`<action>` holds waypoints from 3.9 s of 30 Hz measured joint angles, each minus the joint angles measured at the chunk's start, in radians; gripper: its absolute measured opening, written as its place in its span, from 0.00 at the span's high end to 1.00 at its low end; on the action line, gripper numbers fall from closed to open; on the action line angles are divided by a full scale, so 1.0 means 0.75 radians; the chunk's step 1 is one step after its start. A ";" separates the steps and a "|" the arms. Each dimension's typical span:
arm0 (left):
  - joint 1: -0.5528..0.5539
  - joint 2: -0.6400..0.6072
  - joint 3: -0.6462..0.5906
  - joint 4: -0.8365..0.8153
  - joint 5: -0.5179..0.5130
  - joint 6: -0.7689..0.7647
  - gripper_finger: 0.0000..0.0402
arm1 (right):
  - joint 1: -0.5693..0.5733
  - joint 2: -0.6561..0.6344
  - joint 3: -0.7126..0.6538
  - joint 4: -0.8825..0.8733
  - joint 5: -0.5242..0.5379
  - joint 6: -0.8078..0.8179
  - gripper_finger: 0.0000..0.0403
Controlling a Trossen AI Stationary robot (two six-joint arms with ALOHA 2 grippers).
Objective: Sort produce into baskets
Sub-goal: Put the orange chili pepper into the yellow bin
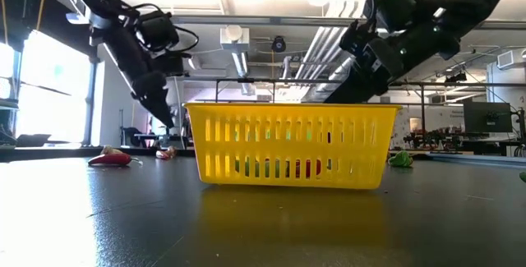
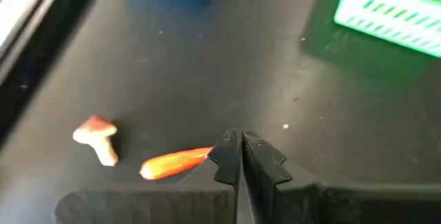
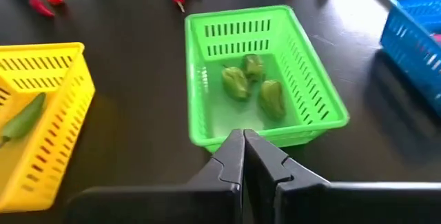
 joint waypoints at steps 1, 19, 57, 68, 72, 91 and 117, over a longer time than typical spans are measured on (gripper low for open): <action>0.010 0.000 0.000 0.001 -0.007 0.022 0.98 | -0.009 0.000 0.000 0.003 -0.002 -0.010 1.00; -0.097 0.147 0.011 -0.028 -0.310 0.497 0.66 | -0.054 0.001 0.000 -0.019 -0.070 -0.114 1.00; -0.141 0.589 0.343 -0.392 -0.549 0.689 0.98 | -0.054 0.001 0.000 -0.072 -0.070 -0.188 1.00; -0.283 0.369 0.456 -0.572 -0.330 0.431 0.99 | -0.054 -0.014 0.000 -0.070 -0.040 -0.047 1.00; -0.404 0.268 0.471 -0.525 -0.179 0.297 0.99 | -0.054 -0.014 0.000 0.002 0.002 0.017 1.00; -0.981 0.432 0.499 0.247 0.396 -0.175 0.99 | -0.054 -0.014 0.001 0.167 0.199 0.237 1.00; -1.054 0.712 0.507 0.615 0.283 -0.461 0.77 | -0.054 -0.014 0.001 0.185 0.243 0.226 1.00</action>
